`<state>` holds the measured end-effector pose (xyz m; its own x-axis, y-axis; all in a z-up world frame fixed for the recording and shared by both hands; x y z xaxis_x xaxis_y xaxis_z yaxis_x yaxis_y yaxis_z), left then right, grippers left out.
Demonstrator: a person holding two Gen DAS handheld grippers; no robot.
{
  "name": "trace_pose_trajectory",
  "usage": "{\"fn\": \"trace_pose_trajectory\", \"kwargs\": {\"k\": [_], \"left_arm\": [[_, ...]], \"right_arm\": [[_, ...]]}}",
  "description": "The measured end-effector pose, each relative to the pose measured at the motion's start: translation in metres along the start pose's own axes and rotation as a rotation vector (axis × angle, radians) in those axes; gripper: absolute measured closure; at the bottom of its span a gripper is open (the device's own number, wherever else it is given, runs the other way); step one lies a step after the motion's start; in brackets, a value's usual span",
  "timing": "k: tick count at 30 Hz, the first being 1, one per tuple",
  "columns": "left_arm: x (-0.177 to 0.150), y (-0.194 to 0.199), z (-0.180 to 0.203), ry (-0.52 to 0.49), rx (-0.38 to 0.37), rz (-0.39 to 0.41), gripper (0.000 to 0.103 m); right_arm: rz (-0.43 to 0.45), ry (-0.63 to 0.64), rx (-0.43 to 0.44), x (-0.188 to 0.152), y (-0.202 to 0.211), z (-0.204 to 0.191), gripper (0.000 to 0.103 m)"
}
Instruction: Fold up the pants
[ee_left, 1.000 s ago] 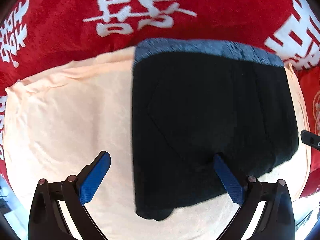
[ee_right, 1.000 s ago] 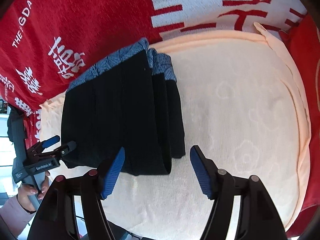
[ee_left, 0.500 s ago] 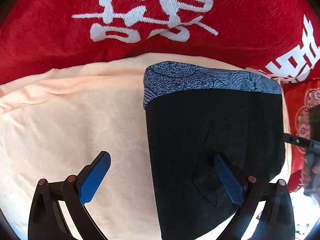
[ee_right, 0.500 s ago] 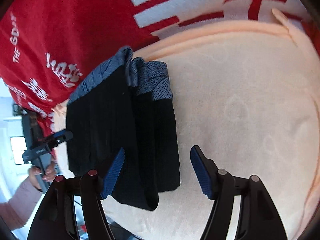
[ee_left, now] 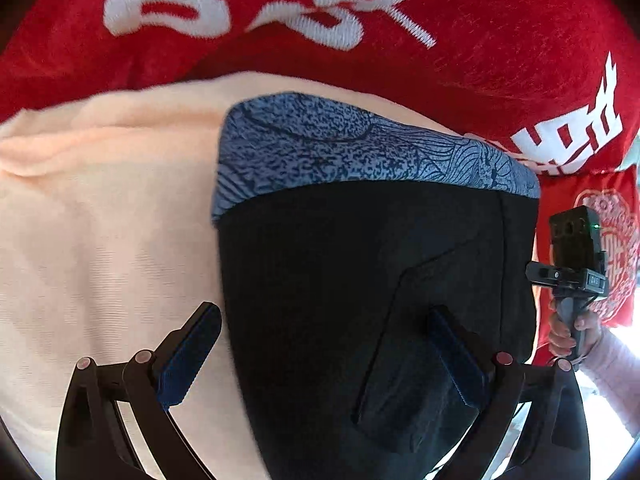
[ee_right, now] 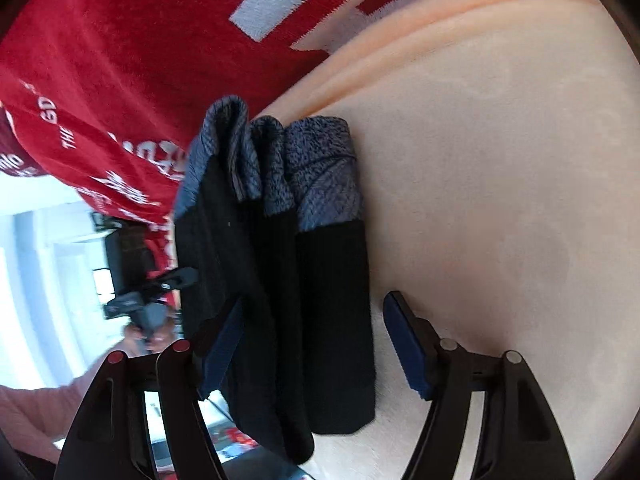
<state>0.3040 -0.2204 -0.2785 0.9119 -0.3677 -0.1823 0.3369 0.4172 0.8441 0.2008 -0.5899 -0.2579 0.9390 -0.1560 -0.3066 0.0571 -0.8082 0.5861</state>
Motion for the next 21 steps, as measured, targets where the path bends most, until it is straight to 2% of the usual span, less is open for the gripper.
{"fn": "trace_pose_trajectory", "kwargs": {"k": [2,4,6,7,8,11,14,21], "left_arm": [[-0.002,-0.001,-0.001,0.023,-0.006,0.013,0.0],[-0.008,0.004,0.002,0.027,0.015,0.04,0.0],[-0.012,0.007,0.009,0.019,0.011,0.075,0.012],[-0.015,0.009,0.011,0.019,-0.013,0.08,0.024],[-0.017,0.013,0.014,0.023,-0.012,0.089,0.027],[-0.022,0.019,0.024,0.017,0.025,0.109,0.034],[-0.03,0.028,0.03,0.022,0.044,0.128,0.038],[-0.066,0.053,0.039,0.02,0.061,0.153,0.038]], "right_arm": [[-0.007,0.004,0.026,0.004,-0.003,-0.004,0.029],[-0.018,0.015,0.01,0.006,-0.007,-0.009,0.029],[-0.016,0.008,0.009,0.007,-0.007,-0.011,0.035],[-0.014,-0.005,0.017,0.005,-0.004,-0.009,0.044],[-0.008,-0.013,0.032,0.004,-0.002,-0.009,0.052],[0.015,-0.013,0.069,-0.002,0.003,-0.014,0.058],[0.026,-0.018,0.108,-0.007,0.011,-0.019,0.061],[0.012,0.011,0.183,-0.031,0.021,-0.034,0.061]]}}
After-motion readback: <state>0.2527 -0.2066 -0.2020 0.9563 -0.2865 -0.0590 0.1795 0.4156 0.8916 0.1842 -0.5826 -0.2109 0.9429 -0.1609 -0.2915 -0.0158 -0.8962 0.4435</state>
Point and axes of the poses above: each gripper's, at about its wrist camera, not at the fingertips, and y roughly against the way its jaws point, z to its right, x to its top, the point moved 2 cm from there along -y, roughly the way its jaws point, and after that the axes turned 11 degrees about -z, right-handed, at the moved point
